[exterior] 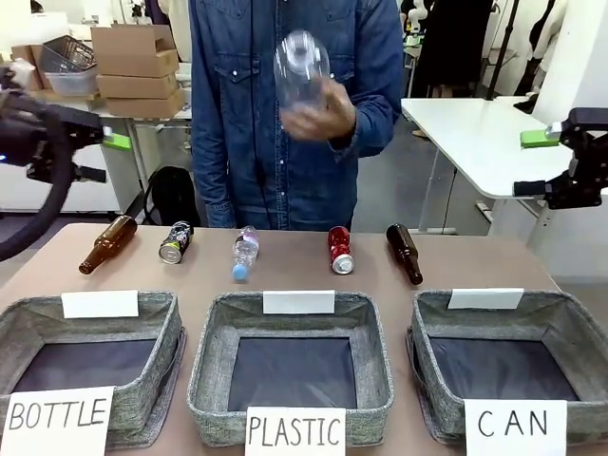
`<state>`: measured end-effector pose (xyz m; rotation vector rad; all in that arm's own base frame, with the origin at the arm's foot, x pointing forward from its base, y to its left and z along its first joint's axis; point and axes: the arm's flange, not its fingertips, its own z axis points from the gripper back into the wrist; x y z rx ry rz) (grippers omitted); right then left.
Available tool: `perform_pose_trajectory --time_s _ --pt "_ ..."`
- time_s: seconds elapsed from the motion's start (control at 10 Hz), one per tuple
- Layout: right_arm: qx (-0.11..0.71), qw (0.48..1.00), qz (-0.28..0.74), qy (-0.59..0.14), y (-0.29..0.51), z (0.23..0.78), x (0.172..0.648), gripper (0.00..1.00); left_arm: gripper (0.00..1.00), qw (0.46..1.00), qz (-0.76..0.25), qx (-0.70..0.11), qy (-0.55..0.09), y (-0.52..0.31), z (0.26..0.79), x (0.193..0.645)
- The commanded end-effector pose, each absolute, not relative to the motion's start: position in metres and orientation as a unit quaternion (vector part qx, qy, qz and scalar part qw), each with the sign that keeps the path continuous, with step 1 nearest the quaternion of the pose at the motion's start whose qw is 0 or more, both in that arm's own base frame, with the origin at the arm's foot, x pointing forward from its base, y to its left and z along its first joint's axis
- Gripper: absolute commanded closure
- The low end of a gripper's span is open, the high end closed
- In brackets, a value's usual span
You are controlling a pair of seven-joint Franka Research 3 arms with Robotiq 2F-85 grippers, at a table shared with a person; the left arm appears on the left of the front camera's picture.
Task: Sort the can waste into the basket.
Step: Pick up the can waste from the table and place it in the right Fabric basket.
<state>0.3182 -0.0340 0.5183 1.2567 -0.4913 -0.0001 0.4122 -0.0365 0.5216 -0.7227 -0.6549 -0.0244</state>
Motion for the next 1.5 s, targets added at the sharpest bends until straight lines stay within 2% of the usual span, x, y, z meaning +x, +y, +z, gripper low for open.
perform_pose_trajectory --time_s 0.0,0.2,0.4,0.5,0.8,0.9,1.1,1.4 --pt "0.587 0.774 0.006 -0.236 -0.032 0.52 0.323 0.0 0.0 0.927 -0.022 -0.307 -0.216 -0.074 0.521 0.457" --pt "0.587 0.774 0.006 -0.236 -0.032 0.52 0.323 0.0 0.0 0.927 -0.041 -0.328 -0.176 -0.076 0.526 0.482" --pt "0.587 0.774 0.006 -0.236 -0.032 0.52 0.323 0.0 0.0 0.923 -0.061 -0.36 -0.121 -0.012 0.525 0.451" --pt "0.587 0.774 0.006 -0.236 -0.032 0.52 0.323 0.0 0.0 0.919 -0.113 -0.361 -0.109 0.018 0.52 0.429" --pt "0.587 0.774 0.006 -0.236 -0.032 0.52 0.323 0.0 0.0 0.907 -0.091 -0.376 -0.164 0.081 0.517 0.367" --pt "0.587 0.774 0.006 -0.236 -0.032 0.52 0.323 0.0 0.0 0.903 -0.087 -0.381 -0.176 0.085 0.512 0.362" --pt "0.587 0.774 0.006 -0.236 -0.032 0.52 0.323 0.0 0.0 0.912 -0.08 -0.36 -0.18 0.077 0.485 0.383" --pt "0.587 0.774 0.006 -0.236 -0.032 0.52 0.323 0.0 0.0 0.938 -0.065 -0.294 -0.172 0.043 0.49 0.406"
